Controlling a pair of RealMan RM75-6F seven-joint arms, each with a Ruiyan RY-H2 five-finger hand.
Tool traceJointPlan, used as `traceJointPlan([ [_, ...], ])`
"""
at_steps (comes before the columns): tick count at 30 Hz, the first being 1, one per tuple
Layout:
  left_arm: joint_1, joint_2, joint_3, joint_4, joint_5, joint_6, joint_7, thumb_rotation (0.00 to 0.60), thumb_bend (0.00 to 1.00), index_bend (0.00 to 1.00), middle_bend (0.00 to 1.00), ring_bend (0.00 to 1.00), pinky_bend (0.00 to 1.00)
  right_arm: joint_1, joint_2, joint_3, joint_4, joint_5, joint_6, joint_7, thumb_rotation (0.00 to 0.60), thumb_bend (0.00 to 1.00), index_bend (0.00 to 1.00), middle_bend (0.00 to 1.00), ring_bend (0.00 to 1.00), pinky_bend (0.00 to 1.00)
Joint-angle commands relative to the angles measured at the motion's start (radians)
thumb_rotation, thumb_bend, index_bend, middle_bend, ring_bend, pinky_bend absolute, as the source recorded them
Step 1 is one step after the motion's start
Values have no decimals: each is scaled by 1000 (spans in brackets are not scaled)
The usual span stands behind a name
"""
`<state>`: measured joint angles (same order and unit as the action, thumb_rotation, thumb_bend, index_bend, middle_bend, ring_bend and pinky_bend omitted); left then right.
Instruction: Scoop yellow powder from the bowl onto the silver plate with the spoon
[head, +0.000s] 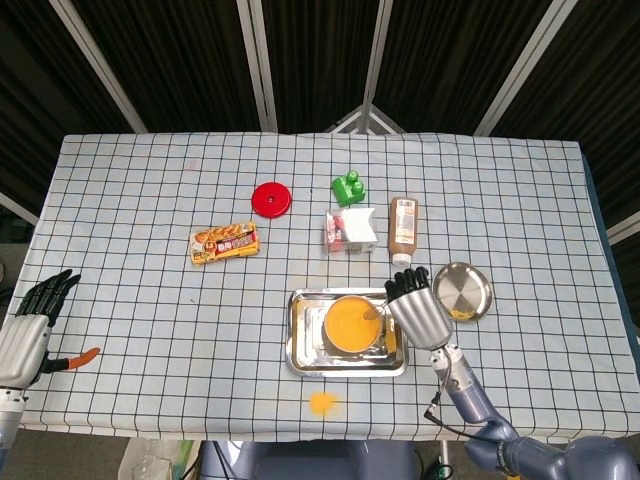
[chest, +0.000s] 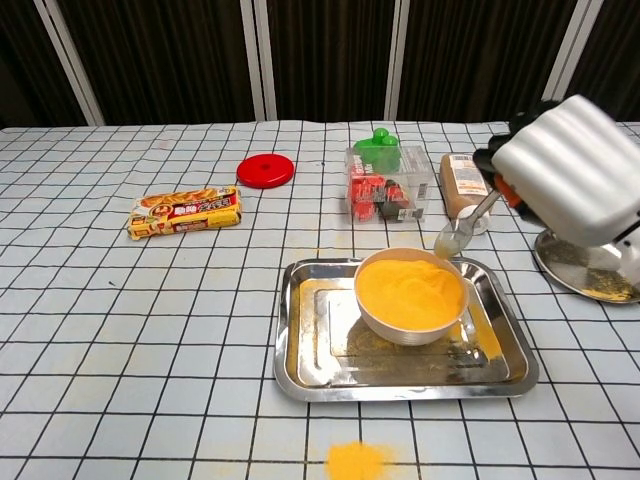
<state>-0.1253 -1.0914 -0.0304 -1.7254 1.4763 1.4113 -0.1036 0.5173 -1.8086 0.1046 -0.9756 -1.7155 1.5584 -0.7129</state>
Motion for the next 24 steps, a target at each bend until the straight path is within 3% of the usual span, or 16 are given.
traceJointPlan([
  [1,0,0,0,0,1,1,-1,600,0,0,0,0,0,4,43,37,-13,40,-17,-1,600,678,807,595,504,504],
  [11,0,-1,1,-2,1,-1,5,600,0,0,0,0,0,-74,107,57,60,179,-87,45,600,678,807,595,504,504],
  [18,0,-3,1,-2,0,0,10,600,0,0,0,0,0,-117,89,30,121,244,-167,38,600,678,807,595,504,504],
  [24,2,-3,1,-2,1,5,10,600,0,0,0,0,0,-119,48,36,185,275,-198,52,600,678,807,595,504,504],
])
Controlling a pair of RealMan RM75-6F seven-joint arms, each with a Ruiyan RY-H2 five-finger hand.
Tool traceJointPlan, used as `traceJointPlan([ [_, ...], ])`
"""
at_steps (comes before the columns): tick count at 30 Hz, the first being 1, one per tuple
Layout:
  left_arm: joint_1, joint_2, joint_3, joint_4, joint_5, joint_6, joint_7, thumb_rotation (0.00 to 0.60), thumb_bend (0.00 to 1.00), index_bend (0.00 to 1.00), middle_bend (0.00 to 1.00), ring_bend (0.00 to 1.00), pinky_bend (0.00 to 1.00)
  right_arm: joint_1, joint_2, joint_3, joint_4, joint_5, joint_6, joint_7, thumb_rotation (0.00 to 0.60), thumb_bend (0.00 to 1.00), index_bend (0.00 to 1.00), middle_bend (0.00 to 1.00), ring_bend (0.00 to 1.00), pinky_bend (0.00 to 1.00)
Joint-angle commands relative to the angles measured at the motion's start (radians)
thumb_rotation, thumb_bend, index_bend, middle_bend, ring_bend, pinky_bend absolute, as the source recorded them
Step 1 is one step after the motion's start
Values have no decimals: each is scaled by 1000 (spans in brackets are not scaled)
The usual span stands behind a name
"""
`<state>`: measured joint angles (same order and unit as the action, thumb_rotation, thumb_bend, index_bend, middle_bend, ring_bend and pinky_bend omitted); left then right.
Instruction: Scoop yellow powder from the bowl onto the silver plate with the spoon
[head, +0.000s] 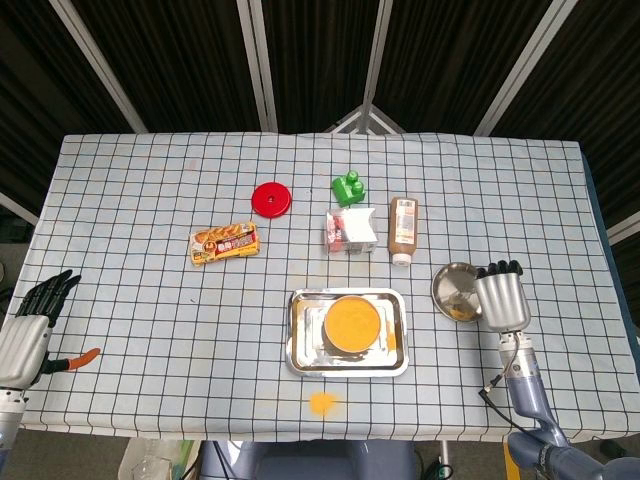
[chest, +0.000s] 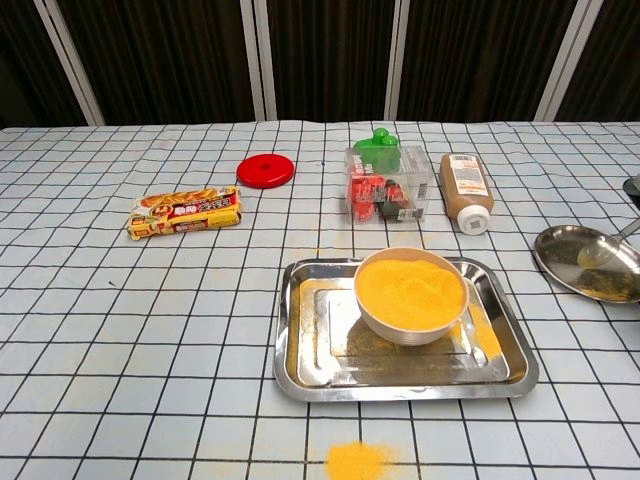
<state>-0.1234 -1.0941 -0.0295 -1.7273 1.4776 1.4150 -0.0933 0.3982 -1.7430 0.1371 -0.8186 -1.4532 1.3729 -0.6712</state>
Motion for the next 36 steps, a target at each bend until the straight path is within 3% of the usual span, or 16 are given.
traceJointPlan([
  [1,1,0,0,1,0,1,-1,600,0,0,0,0,0,1,-23,6,38,14,-13,14,600,678,807,595,504,504],
  [13,-1,0,0,-1,-4,-6,1,600,0,0,0,0,0,7,-75,18,104,38,-30,92,600,677,796,595,485,495],
  [20,-1,-3,-2,1,-5,-2,4,600,0,0,0,0,0,9,-88,17,107,47,-45,78,600,634,561,455,343,404],
  [27,0,-4,-2,2,-6,-1,4,600,0,0,0,0,0,17,-91,47,110,81,-55,49,600,594,481,402,309,389],
  [36,-1,-4,-3,0,-10,-5,7,600,0,0,0,0,0,15,-76,64,89,109,-53,-1,600,539,219,292,207,297],
])
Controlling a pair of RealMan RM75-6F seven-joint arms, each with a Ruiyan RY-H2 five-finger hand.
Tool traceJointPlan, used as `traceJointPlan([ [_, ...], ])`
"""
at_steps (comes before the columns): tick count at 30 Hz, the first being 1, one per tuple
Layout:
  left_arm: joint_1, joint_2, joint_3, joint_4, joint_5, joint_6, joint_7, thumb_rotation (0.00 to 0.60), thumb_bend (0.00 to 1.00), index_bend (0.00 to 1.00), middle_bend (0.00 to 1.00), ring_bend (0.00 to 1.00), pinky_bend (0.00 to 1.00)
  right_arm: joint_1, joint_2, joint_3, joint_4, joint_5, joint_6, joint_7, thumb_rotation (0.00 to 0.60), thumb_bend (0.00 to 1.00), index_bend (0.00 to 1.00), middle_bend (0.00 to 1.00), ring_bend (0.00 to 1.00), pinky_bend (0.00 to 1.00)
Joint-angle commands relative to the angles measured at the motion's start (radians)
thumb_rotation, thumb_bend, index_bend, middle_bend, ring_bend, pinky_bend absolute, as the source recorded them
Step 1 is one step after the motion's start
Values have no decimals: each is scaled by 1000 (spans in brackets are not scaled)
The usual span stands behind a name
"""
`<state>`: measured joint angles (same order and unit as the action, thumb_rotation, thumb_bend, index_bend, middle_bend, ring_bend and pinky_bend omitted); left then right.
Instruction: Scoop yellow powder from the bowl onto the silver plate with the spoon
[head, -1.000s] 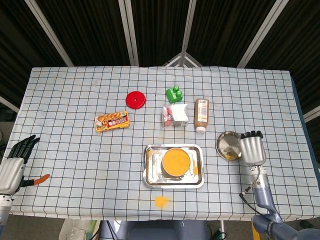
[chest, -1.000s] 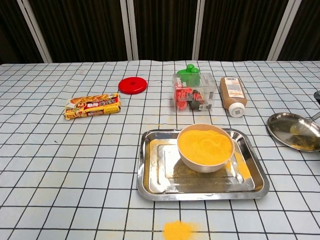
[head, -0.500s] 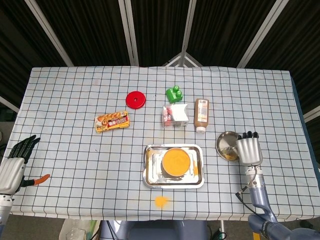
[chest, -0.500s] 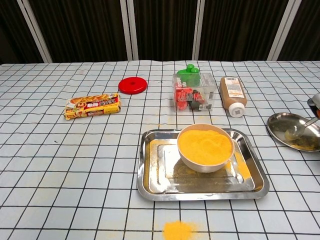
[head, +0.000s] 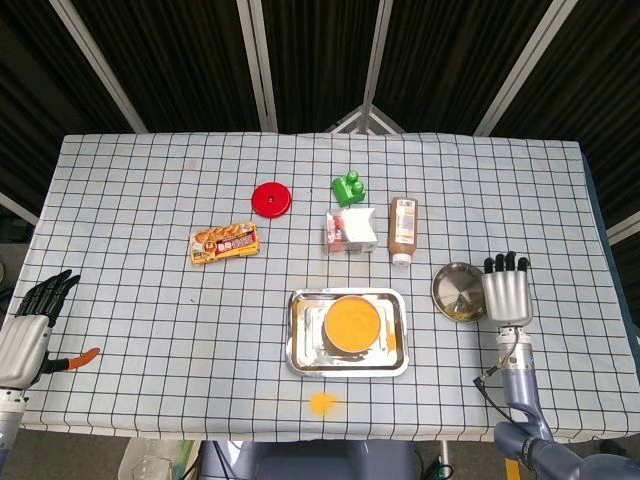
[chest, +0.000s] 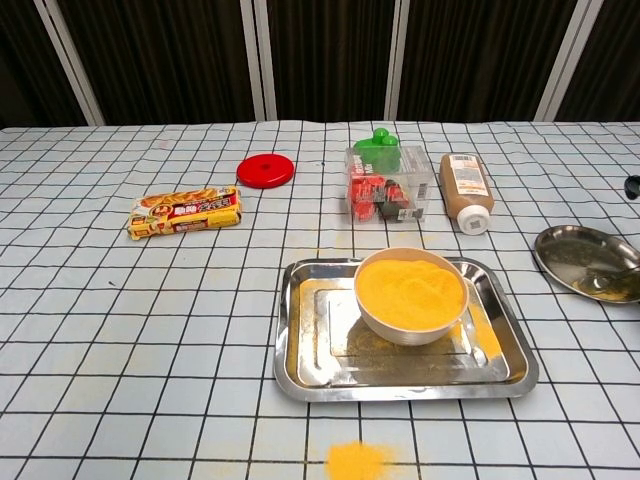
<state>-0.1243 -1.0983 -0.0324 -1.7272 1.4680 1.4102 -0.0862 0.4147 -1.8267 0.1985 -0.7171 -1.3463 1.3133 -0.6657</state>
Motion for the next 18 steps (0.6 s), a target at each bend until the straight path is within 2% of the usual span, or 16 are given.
traceJointPlan([
  [1,0,0,0,0,-1,-1,0,600,0,0,0,0,0,-2,16,3,-23,-2,16,-12,600,536,208,284,194,264],
  [5,0,1,0,1,0,-1,0,600,0,0,0,0,0,-11,76,-7,-111,-35,67,3,600,536,175,249,132,138],
  [7,1,2,1,2,1,0,-1,600,0,0,0,0,0,-25,122,-20,-174,-60,99,27,600,528,146,227,108,117],
  [9,1,3,1,6,4,2,0,600,0,0,0,0,0,-48,179,-37,-248,-81,126,55,600,498,108,193,60,77],
  [11,1,3,4,12,7,1,7,600,0,0,0,0,0,-84,244,-55,-342,-80,137,83,600,439,72,114,8,13],
  [14,0,7,11,16,8,-7,30,600,0,0,0,0,0,-154,370,-86,-565,-29,105,144,600,368,6,9,0,0],
  [16,0,7,12,17,16,-2,45,600,0,0,0,0,0,-200,471,-103,-756,27,71,196,600,353,0,0,0,0],
  [18,2,4,13,25,29,10,56,600,0,0,0,0,0,-232,551,-119,-888,39,68,256,600,352,0,0,0,0],
])
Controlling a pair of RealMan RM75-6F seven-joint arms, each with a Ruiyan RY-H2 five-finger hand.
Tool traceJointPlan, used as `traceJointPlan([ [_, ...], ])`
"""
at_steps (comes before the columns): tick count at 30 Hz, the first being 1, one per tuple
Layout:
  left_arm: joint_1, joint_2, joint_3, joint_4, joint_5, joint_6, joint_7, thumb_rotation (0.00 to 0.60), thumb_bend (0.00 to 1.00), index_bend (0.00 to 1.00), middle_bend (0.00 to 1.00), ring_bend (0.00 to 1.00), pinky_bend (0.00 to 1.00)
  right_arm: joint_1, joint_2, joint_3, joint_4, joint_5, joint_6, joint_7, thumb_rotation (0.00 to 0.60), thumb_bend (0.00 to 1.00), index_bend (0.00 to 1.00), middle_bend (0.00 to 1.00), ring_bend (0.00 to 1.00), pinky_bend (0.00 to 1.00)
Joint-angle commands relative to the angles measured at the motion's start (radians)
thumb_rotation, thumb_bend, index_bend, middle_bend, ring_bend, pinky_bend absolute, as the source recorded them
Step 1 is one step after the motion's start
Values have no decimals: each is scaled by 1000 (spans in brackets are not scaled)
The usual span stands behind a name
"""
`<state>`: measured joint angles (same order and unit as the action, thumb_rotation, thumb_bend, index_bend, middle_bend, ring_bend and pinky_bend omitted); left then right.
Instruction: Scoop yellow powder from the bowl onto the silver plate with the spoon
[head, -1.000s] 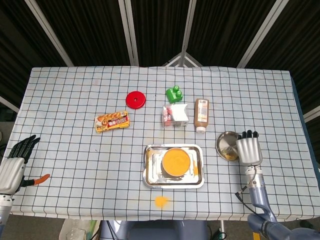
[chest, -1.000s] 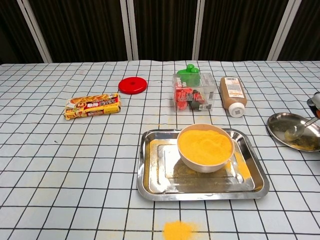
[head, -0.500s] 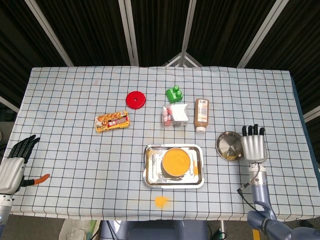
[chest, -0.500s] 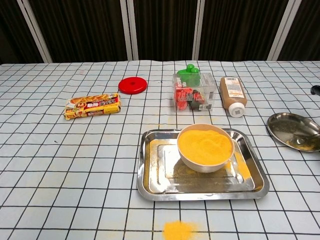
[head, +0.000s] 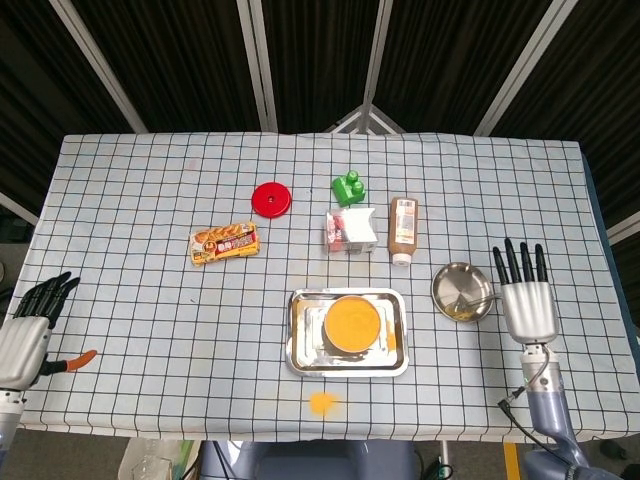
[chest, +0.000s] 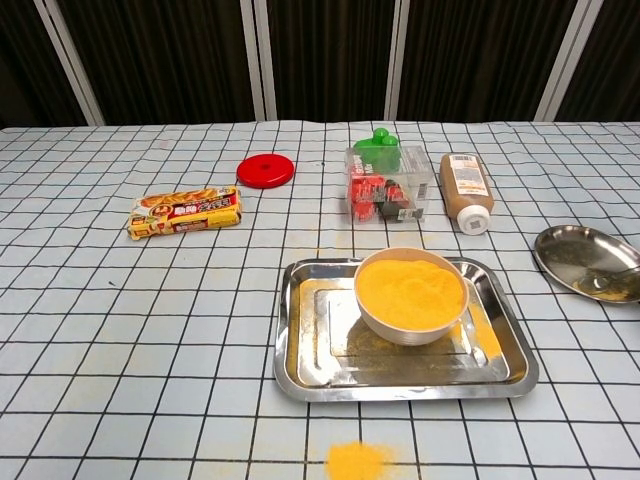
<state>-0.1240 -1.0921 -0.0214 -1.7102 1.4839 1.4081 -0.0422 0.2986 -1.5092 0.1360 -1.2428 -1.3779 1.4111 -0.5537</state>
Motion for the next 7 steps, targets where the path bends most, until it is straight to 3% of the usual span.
traceJointPlan([
  [1,3,-5,2,13,20,21,20,600,0,0,0,0,0,-135,274,-71,-410,53,-15,172,600,352,0,0,0,0],
  [7,12,-11,4,25,26,38,32,600,0,0,0,0,0,-222,362,-151,-456,-83,98,272,600,351,0,0,0,0],
])
